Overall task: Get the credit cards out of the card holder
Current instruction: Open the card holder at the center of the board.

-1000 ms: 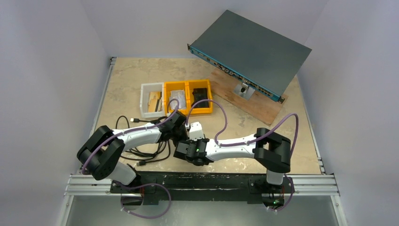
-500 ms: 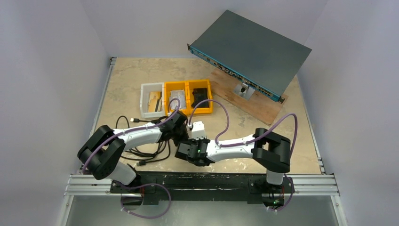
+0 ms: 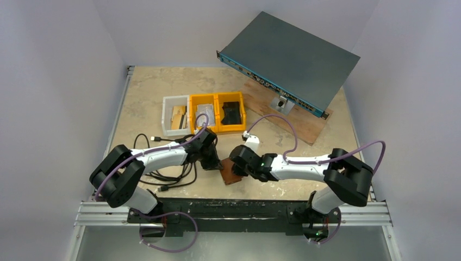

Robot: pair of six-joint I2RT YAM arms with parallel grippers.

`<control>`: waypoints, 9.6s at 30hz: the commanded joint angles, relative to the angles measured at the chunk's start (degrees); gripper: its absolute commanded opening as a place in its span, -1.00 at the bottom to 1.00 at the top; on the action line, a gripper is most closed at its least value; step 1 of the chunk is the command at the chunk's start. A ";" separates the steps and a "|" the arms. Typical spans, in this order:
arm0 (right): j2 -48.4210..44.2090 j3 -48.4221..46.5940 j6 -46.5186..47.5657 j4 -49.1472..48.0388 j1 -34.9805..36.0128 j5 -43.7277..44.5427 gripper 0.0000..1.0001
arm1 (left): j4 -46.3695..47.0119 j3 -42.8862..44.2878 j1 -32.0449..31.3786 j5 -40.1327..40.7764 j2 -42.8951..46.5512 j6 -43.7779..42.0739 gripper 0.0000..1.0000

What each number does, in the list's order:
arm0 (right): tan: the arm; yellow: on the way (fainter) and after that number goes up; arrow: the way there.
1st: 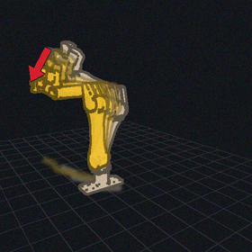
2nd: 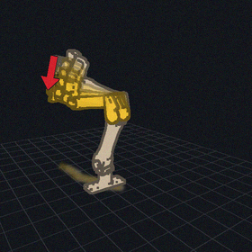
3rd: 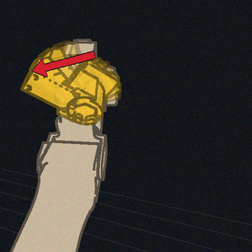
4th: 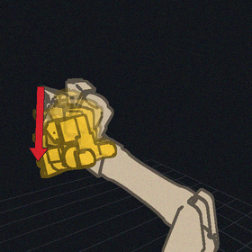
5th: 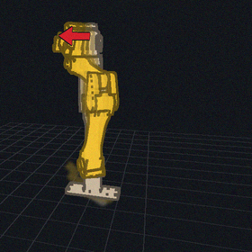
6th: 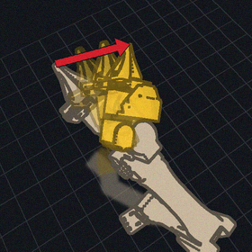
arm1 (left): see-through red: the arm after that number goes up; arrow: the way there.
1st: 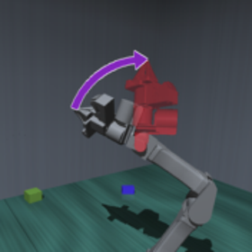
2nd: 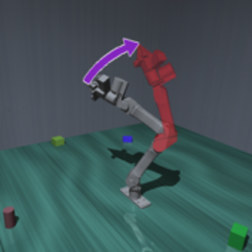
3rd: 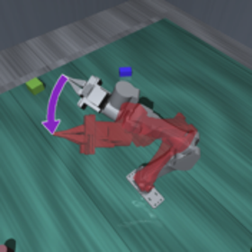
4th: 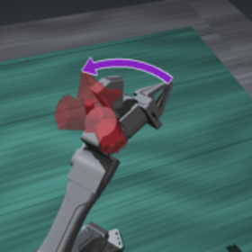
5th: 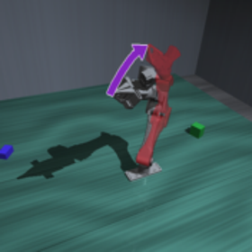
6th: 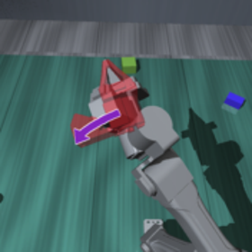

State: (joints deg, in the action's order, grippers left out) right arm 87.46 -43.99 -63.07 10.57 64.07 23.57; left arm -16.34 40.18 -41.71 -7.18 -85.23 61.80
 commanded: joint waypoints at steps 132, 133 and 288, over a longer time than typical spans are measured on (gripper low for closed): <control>-4.07 -15.63 2.11 33.49 4.48 15.52 -1.00 | -3.20 -2.73 9.23 -3.29 -7.86 -10.85 -1.00; -5.87 -16.20 2.34 33.58 4.46 15.40 -1.00 | -3.85 -2.17 9.22 -3.70 -5.69 -11.29 -1.00; 1.70 -0.68 4.58 14.39 -3.81 -1.77 -1.00 | -9.01 1.14 -3.29 -3.48 6.32 -10.42 -1.00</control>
State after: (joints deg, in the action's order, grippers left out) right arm 87.44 -44.69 -57.04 23.55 59.42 23.00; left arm -27.90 38.70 -44.66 -9.13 -78.08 51.46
